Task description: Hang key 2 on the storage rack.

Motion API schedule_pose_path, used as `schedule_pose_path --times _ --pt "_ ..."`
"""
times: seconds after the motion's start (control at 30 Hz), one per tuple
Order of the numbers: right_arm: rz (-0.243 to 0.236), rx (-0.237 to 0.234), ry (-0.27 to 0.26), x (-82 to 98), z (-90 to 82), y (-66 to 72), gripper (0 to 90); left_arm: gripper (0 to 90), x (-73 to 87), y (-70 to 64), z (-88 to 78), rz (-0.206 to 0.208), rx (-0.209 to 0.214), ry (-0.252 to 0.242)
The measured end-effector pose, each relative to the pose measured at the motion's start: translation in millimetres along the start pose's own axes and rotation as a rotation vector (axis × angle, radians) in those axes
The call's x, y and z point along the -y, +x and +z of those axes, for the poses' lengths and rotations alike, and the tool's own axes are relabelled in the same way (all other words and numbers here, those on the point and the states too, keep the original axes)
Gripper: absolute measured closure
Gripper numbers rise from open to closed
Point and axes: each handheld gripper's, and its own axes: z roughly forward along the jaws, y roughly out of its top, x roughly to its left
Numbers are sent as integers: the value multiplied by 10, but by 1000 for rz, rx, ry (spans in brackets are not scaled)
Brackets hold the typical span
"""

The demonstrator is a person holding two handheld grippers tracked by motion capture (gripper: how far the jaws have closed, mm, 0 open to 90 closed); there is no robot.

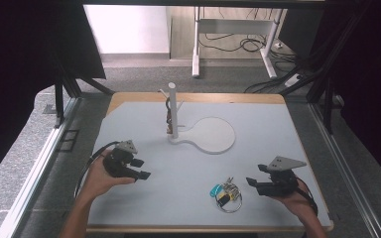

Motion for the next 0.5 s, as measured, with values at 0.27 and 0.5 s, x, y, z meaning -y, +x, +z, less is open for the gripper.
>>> schedule_pose_path --times 0.27,0.5 --pt "-138 -110 175 -94 90 175 392 409 67 -65 -14 8 -18 4" --pt "-205 -152 261 -234 139 294 454 403 121 -163 56 38 -33 -5"
